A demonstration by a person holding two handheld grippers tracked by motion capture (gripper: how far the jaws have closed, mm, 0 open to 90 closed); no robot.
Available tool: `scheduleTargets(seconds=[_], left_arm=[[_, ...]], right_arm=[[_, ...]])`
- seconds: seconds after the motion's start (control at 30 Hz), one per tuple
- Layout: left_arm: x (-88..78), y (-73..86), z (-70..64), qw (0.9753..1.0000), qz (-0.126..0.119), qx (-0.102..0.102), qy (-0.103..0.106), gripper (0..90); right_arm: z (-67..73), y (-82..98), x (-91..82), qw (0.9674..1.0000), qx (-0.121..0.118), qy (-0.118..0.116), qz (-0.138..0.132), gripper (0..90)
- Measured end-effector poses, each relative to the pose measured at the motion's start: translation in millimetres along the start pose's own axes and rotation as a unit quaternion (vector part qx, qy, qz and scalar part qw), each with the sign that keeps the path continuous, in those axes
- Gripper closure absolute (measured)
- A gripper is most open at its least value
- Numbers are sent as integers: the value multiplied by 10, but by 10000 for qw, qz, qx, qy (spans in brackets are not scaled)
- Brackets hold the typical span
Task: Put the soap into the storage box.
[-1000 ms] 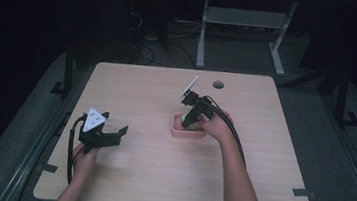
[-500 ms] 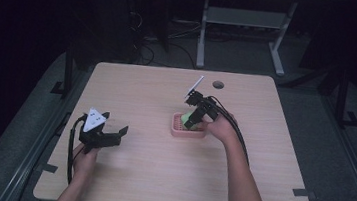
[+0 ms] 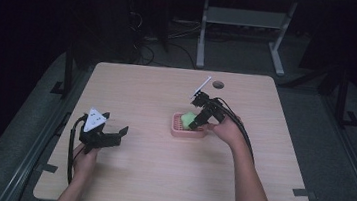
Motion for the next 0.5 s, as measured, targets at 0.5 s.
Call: scheduleTargets(seconds=[0.5], left_arm=[[0, 2, -5, 10000, 0, 12, 2, 143]], right_arm=[[-8, 219, -146, 9998, 89, 21, -158, 230]])
Point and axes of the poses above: each handheld gripper's, and its own axes: x roughly forward along the jaws, y roughly out of its underside, z roughly to its left, the point moved 4 cm from there along x, roughly forward along the jaws, and after that the axes turned 3 degrees about -x, right-handed, at the moved point
